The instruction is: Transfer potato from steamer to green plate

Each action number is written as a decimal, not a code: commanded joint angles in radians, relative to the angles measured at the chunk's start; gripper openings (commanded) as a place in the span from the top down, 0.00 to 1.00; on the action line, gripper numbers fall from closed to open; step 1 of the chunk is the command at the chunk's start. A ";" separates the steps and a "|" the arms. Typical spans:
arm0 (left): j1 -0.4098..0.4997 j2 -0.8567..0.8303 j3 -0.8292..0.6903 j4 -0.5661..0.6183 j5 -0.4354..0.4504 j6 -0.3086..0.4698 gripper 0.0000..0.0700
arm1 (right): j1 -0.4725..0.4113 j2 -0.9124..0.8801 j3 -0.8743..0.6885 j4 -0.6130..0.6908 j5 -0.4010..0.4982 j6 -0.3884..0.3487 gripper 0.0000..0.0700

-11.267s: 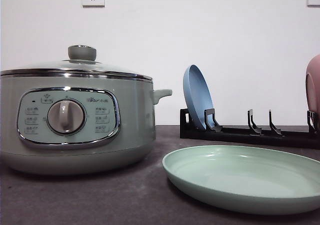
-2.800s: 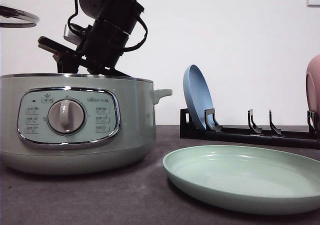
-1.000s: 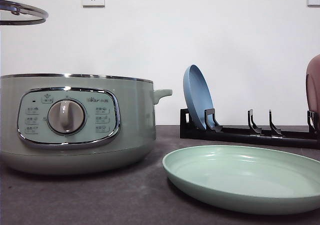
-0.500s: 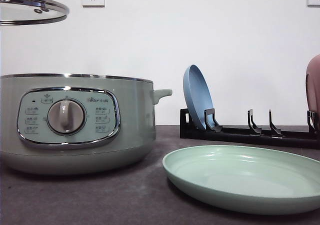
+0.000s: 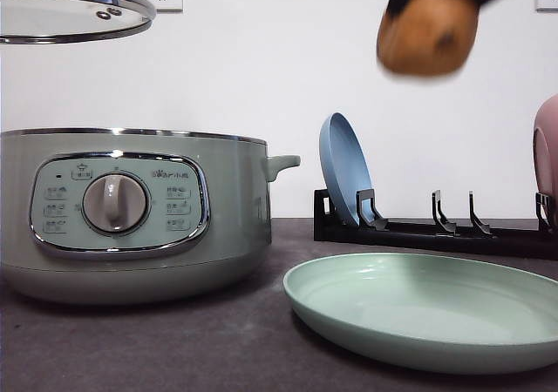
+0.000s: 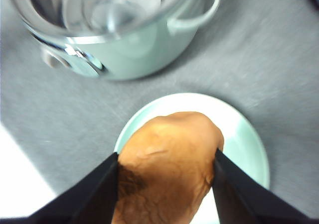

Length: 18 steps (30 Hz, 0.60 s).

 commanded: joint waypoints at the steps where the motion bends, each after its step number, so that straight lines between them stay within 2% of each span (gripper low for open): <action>1: -0.006 -0.009 0.028 0.033 0.004 0.005 1.00 | 0.005 0.009 -0.050 0.070 -0.008 0.017 0.99; 6: -0.019 -0.009 0.028 0.034 0.006 0.005 1.00 | -0.002 0.017 -0.213 0.237 -0.020 0.028 0.99; 9: -0.027 -0.009 0.028 0.033 0.006 0.005 1.00 | -0.009 0.033 -0.293 0.330 -0.019 0.059 0.99; 18: -0.049 -0.009 0.028 0.033 0.006 0.005 1.00 | -0.018 0.143 -0.411 0.463 -0.019 0.066 0.99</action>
